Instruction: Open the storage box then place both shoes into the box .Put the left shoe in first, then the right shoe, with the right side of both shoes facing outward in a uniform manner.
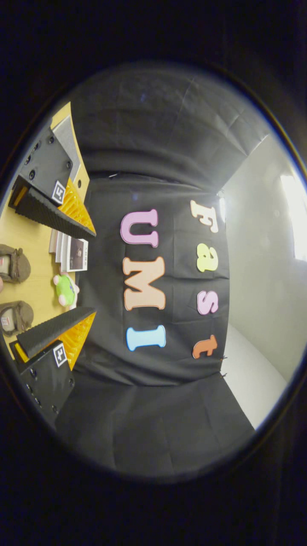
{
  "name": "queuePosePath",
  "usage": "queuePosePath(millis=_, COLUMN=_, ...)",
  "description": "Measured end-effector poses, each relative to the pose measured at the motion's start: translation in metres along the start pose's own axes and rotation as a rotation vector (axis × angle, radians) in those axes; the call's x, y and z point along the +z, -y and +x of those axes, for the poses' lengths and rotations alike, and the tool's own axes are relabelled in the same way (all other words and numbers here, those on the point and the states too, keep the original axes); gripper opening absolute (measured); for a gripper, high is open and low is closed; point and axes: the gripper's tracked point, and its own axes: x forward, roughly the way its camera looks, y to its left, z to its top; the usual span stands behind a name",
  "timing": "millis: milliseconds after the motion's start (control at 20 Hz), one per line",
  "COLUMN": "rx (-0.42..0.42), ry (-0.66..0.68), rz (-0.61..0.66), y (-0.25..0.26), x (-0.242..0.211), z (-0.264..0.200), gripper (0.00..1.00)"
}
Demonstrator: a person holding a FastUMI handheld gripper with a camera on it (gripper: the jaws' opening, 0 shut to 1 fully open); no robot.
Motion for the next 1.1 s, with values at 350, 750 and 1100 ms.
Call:
queuePosePath(millis=350, rx=0.047, ry=-0.051, rz=0.045, y=-0.004, x=-0.015, z=0.003, gripper=1.0)
queuePosePath(millis=750, rx=0.257, ry=-0.272, rz=0.387, y=-0.047, x=-0.063, z=0.003, gripper=0.99)
queuePosePath(millis=1100, rx=0.409, ry=-0.558, rz=0.782, y=-0.095, x=-0.113, z=-0.012, gripper=0.99)
